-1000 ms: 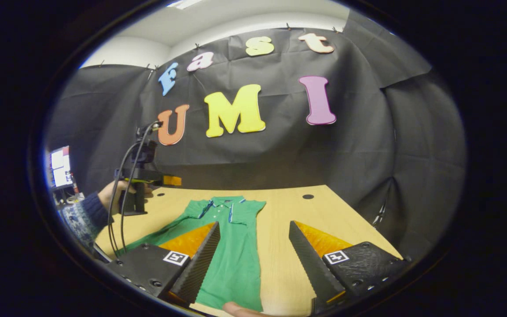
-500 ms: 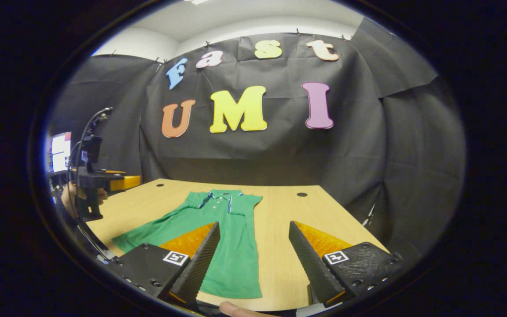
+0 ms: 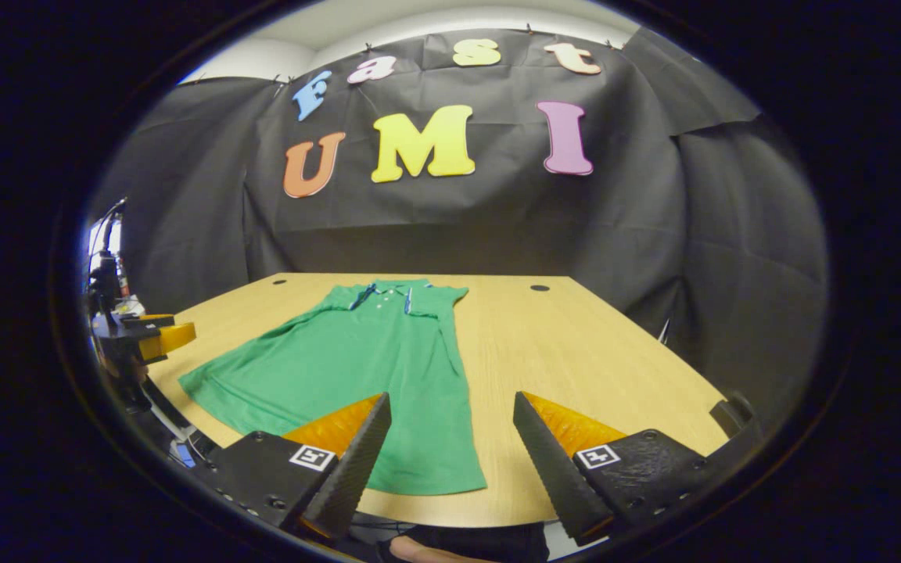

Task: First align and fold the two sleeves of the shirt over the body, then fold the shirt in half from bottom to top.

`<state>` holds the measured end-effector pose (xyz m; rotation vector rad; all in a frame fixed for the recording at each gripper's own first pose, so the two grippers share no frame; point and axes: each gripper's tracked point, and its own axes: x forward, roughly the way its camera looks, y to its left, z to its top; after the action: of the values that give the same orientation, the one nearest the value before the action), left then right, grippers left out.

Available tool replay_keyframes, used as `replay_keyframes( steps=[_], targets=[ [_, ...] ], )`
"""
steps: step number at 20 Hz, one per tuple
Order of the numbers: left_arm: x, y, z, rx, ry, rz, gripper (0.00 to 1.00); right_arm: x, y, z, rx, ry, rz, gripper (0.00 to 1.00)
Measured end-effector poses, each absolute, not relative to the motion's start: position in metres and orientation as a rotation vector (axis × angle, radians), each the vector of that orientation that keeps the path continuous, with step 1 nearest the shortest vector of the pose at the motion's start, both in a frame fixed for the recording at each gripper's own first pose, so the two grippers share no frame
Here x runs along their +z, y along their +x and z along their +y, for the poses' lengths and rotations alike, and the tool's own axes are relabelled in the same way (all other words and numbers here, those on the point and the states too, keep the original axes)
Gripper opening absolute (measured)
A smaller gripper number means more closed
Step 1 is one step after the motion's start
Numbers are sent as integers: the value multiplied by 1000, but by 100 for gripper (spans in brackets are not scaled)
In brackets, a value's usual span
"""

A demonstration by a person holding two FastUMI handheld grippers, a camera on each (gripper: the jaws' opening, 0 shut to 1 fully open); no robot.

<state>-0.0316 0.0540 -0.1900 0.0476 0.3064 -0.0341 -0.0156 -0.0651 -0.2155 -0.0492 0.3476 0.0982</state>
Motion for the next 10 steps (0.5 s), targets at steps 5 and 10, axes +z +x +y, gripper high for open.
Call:
replay_keyframes(
  steps=[5,10],
  targets=[
    [-219,-41,43,-61,86,357,100,-251,-21,-62,92,-51,434,96],
    [-247,-48,31,-110,26,433,100,-272,-20,-65,87,-38,478,97]
  ],
)
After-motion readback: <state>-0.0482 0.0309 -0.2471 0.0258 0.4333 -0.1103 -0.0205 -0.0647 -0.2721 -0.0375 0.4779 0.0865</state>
